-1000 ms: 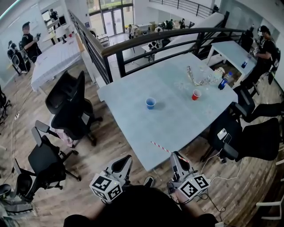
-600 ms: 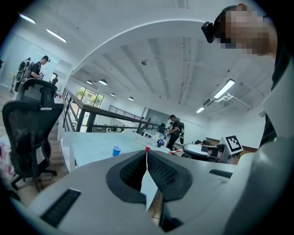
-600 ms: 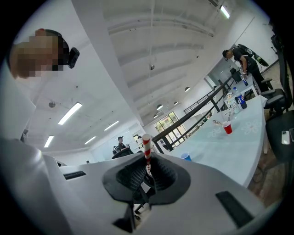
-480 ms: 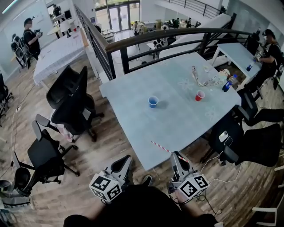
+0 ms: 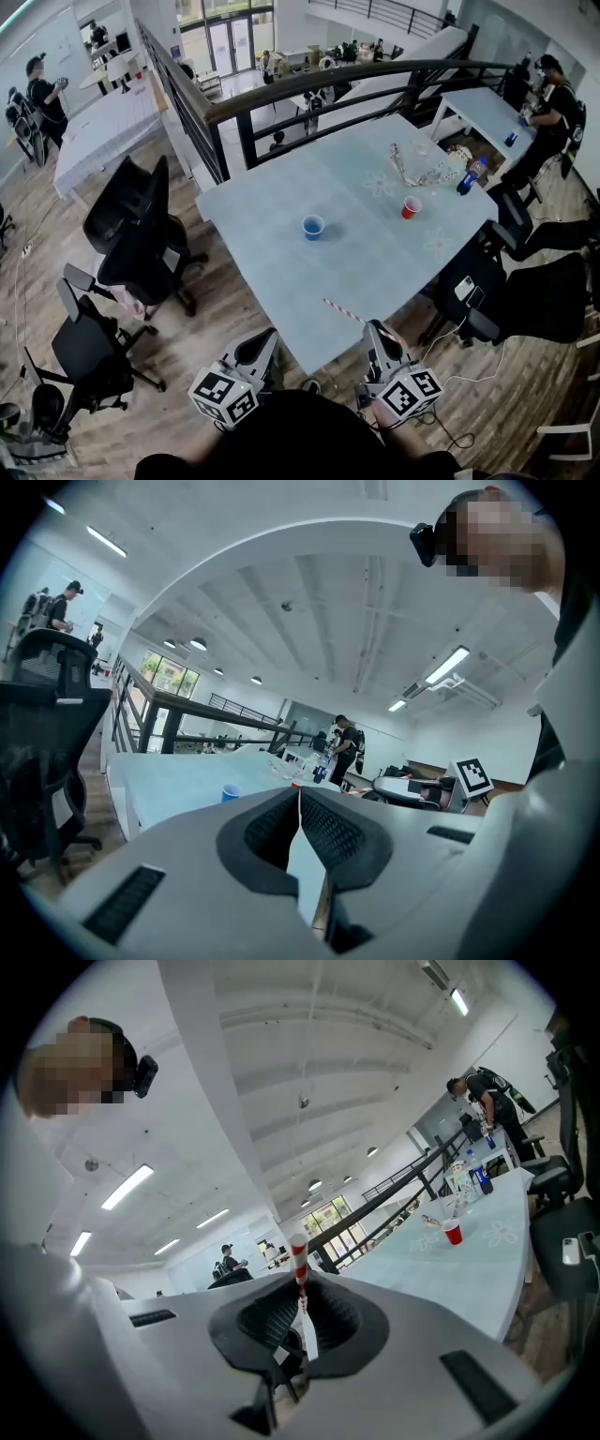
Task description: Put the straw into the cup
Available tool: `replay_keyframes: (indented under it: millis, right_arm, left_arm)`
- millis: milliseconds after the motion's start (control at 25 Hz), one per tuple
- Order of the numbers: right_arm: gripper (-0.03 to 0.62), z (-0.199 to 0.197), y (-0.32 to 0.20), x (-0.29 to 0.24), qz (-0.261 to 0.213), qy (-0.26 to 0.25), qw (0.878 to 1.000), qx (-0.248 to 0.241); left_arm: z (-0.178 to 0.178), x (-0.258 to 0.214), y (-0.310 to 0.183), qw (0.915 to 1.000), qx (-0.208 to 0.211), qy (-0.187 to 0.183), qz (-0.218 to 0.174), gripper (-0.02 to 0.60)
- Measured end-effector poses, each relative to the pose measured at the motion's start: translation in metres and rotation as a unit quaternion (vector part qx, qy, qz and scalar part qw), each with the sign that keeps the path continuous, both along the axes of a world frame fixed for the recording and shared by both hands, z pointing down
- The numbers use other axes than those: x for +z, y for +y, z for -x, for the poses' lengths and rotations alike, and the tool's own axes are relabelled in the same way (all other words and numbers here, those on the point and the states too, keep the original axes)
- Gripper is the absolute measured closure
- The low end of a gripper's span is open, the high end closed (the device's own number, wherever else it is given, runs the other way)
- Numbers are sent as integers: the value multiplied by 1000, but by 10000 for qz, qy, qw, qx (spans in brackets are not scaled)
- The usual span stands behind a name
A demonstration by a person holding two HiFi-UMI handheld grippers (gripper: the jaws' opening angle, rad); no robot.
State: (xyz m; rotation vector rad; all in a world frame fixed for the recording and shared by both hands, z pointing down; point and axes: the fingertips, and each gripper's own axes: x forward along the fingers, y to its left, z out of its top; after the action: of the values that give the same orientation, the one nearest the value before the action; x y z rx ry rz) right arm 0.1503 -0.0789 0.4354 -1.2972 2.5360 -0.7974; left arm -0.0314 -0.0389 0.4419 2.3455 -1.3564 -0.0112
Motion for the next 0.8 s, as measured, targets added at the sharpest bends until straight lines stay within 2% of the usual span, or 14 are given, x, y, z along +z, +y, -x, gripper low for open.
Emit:
replay_keyframes:
  millis: [320,800]
  right_arm:
    - [543,13,-48,-8,-141,142,9991,364]
    - [544,24,-131,10,44,600,9953,765]
  left_arm:
    - [25,-5,-49,9998,181,117,-54,563]
    - [63,17,-117,9991,180,273,257,563]
